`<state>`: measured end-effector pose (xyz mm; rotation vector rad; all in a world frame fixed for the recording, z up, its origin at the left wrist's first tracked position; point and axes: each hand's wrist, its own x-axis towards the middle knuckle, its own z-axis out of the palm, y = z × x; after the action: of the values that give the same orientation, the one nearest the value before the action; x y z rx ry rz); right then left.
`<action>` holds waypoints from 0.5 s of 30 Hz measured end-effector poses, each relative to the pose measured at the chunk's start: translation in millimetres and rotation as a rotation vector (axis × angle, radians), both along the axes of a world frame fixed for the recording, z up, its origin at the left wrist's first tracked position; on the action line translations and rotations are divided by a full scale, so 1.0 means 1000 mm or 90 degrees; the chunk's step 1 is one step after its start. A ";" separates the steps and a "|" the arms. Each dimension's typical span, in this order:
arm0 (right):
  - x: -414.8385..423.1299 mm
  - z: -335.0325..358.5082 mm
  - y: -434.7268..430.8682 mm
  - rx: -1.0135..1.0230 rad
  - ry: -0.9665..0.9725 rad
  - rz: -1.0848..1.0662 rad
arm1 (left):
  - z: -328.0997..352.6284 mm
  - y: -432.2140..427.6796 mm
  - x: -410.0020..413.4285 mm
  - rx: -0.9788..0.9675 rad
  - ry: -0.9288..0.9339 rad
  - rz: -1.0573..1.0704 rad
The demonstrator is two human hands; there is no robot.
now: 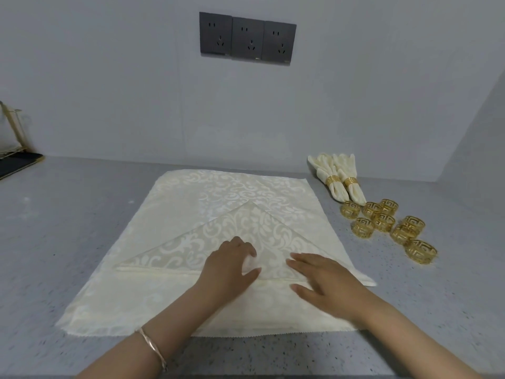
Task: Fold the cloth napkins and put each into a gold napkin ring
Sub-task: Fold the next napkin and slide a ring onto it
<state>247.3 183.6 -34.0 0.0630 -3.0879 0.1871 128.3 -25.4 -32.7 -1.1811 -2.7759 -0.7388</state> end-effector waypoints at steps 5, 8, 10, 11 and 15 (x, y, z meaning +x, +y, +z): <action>-0.004 0.008 0.006 -0.018 0.006 0.011 | 0.001 -0.003 0.004 0.041 -0.017 -0.001; -0.001 0.023 0.022 -0.043 -0.008 -0.012 | 0.000 -0.004 0.004 0.045 -0.020 -0.001; 0.002 0.043 0.036 -0.074 -0.002 -0.055 | 0.002 -0.004 0.004 0.037 -0.032 -0.002; 0.002 0.055 0.045 -0.070 -0.008 -0.085 | 0.003 -0.005 0.003 0.031 -0.037 -0.004; -0.011 0.095 0.066 -0.170 0.014 -0.155 | 0.002 -0.005 0.003 0.034 -0.032 0.009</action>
<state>235.9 249.8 60.5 -0.3158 -2.9810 0.5779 131.6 -30.6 -30.6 -1.1475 -2.7832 -0.8475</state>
